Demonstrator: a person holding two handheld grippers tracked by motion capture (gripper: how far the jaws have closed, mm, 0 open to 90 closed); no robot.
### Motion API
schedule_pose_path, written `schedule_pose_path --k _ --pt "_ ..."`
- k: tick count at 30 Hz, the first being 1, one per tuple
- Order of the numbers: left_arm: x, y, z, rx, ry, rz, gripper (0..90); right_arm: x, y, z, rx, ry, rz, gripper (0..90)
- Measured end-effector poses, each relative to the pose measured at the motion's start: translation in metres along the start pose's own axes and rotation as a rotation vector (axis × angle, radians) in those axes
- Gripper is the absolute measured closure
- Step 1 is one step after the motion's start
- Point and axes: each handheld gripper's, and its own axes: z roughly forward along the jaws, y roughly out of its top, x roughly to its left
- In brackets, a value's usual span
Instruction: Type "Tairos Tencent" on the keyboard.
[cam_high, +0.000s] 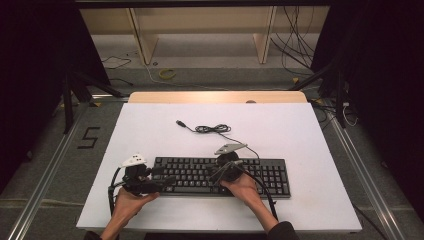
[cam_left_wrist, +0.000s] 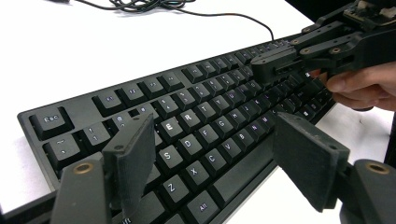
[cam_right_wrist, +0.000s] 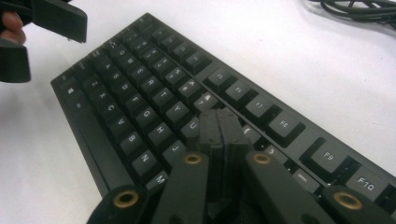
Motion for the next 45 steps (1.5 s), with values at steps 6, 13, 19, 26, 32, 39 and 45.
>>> schedule_pose_path --k 6,13,19,26,32,39,45 --pt "-0.001 0.0 0.0 0.001 -0.004 0.002 29.3 0.001 -0.001 0.006 0.014 0.0 -0.004 90.0" --pt "-0.001 -0.001 0.0 0.005 -0.008 0.006 29.1 0.001 -0.001 0.009 0.024 -0.002 0.001 90.0" --pt "-0.001 -0.001 0.0 0.006 -0.006 0.007 28.9 0.001 -0.002 0.011 0.029 -0.002 -0.001 90.0" --pt "-0.001 -0.001 0.0 0.006 -0.007 0.007 29.0 0.001 -0.004 0.015 0.041 -0.01 -0.003 90.0" --pt "0.0 0.0 0.0 0.007 -0.005 0.007 29.0 0.002 -0.004 0.015 0.035 -0.014 -0.003 90.0" --pt "0.0 -0.001 0.0 0.002 -0.003 0.007 29.0 0.0 -0.003 0.011 0.015 -0.004 0.027 90.0" --pt "0.0 0.0 0.0 0.002 -0.001 0.011 29.0 -0.003 0.0 0.001 -0.032 0.004 0.046 87.5"
